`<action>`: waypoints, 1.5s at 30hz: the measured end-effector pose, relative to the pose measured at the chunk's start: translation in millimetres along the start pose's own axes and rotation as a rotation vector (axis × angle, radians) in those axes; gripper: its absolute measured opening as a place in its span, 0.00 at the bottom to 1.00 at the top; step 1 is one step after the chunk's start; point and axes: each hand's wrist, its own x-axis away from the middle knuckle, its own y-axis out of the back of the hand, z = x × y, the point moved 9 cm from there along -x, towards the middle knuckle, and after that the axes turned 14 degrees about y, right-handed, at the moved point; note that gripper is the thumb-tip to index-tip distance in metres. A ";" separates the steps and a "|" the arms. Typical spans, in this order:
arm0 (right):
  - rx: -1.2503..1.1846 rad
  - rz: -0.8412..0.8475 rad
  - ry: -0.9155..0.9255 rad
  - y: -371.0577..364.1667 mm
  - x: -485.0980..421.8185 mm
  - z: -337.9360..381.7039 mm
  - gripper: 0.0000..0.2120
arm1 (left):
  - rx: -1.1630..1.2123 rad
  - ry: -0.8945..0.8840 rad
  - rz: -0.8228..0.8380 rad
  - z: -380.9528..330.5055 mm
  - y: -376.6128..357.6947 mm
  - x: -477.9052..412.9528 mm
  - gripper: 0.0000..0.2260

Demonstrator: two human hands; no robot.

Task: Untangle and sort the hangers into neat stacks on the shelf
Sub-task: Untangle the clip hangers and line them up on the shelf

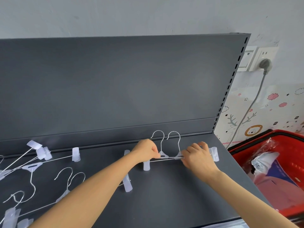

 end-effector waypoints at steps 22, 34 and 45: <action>-0.561 0.000 0.048 -22.5 -34.2 16.2 0.10 | 0.007 -0.059 -0.033 -3.9 -2.4 -10.0 0.06; -0.549 -0.022 0.009 -18.0 -34.9 21.3 0.11 | -0.020 -0.018 -0.017 -0.2 -1.7 -6.9 0.09; -0.518 -0.008 -0.037 -18.0 -31.9 21.1 0.13 | 0.092 -0.004 -0.003 18.1 19.5 -0.4 0.11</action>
